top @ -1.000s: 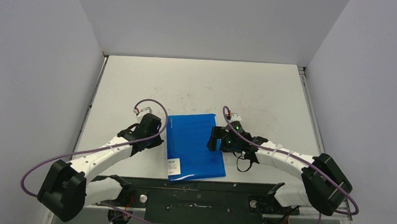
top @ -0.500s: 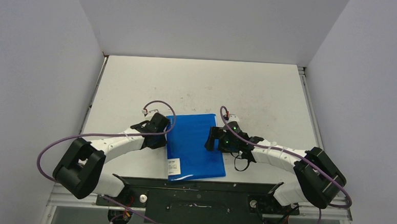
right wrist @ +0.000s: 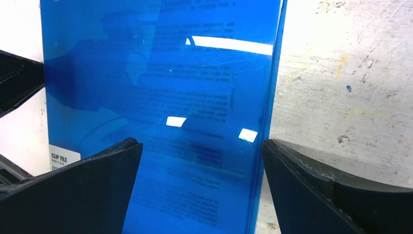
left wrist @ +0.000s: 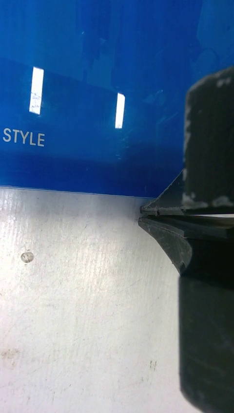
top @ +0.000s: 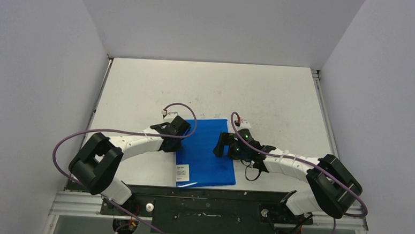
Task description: Put the files into the folder
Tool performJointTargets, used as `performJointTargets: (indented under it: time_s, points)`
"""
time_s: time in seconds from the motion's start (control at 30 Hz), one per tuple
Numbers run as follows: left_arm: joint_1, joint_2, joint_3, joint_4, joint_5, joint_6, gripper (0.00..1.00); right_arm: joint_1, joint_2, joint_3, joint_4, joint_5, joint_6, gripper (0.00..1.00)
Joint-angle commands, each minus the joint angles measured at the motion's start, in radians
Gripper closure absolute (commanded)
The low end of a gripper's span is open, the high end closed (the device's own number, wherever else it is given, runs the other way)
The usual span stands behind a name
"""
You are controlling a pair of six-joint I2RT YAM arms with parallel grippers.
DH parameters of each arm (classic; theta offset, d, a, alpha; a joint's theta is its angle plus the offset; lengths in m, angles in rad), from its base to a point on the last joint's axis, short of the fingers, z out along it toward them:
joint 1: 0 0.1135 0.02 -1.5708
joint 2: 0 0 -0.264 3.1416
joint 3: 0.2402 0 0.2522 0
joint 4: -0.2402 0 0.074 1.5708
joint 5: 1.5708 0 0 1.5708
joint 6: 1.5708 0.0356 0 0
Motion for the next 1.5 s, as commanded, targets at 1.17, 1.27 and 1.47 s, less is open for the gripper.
performJointTargets:
  time_s: [1.17, 1.27, 1.47]
  points:
    - [-0.043, 0.073, 0.115, 0.127, 0.057, 0.057, 0.93, 0.025, 0.003, 0.073, -0.178, 0.120, -0.010, 0.00]
    - [-0.016, 0.081, 0.130, 0.123, 0.077, 0.068, 0.93, -0.007, 0.039, 0.105, -0.188, 0.105, -0.034, 0.00]
    - [0.019, 0.067, 0.146, 0.084, 0.084, 0.076, 0.89, -0.036, 0.052, 0.150, -0.218, 0.112, -0.061, 0.00]
